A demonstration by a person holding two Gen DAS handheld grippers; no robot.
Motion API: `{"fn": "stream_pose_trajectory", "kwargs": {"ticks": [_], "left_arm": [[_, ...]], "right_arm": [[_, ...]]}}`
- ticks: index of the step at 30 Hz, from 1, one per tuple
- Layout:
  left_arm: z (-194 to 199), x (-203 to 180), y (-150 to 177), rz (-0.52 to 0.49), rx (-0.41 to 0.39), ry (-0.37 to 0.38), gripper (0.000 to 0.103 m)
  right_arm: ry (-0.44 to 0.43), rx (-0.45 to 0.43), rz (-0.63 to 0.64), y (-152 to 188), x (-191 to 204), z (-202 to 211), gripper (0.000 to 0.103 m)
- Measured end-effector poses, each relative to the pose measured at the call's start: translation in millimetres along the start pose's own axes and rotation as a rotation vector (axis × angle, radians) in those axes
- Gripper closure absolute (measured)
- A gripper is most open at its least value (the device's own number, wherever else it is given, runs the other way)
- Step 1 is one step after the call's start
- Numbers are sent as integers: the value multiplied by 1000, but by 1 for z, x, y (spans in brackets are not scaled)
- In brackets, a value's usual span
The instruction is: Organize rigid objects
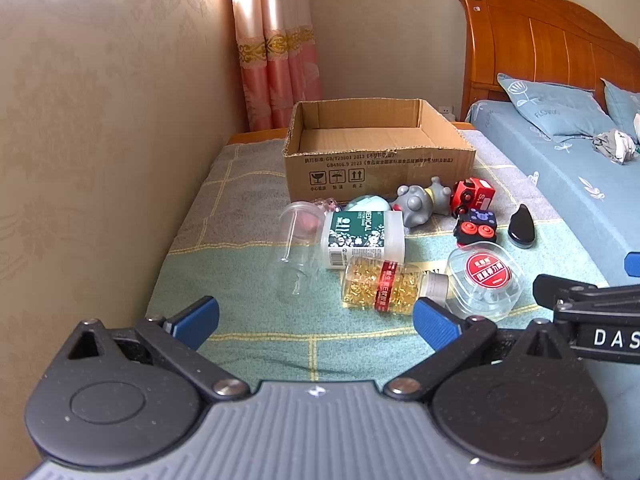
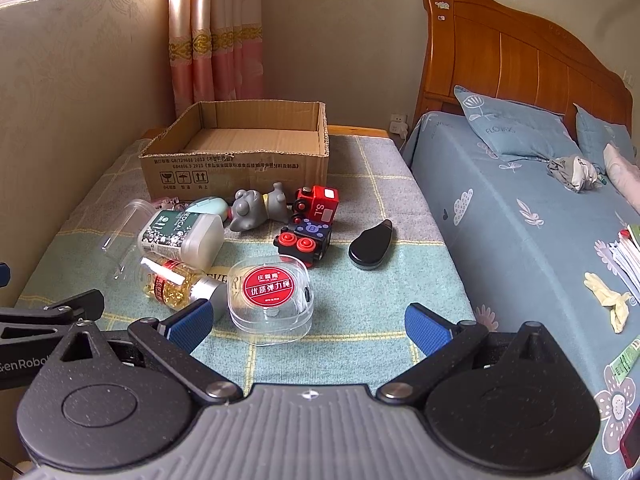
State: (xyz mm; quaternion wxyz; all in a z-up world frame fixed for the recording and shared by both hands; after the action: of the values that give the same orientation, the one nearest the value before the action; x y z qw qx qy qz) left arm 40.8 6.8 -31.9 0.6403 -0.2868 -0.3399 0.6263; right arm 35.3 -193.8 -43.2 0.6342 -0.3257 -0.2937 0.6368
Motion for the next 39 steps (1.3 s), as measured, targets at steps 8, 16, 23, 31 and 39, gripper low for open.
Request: {"fn": "stream_pose_trajectory", "kwargs": {"ticks": [8, 16, 23, 31, 39], "left_arm": [[0, -1, -1, 4, -1, 4, 1], [0, 0, -1, 7, -2, 6, 1], [0, -2, -1, 5, -3, 9, 1], [-2, -3, -4, 4, -1, 9, 1], [-5, -3, -5, -2, -4, 20, 1]], "right_arm": [[4, -6, 1, -1, 0, 2, 0], [3, -10, 2, -2, -1, 2, 0], [4, -11, 1, -2, -1, 2, 0], [6, -13, 3, -4, -2, 3, 0], [7, -16, 14, -6, -2, -1, 0]]}}
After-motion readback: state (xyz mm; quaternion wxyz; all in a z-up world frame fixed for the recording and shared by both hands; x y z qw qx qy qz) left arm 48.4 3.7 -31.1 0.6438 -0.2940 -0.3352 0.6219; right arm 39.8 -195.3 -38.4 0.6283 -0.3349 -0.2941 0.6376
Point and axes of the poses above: each gripper's, at about its wrist camera, not at the fingertips, and z roughly against the way its jaws point, x to its left, y to its underside, the point moved 6 cm from there along -z, roughly the way its jaws point, and after that the axes turned 4 degrees about -x, right-handed, at the moved point
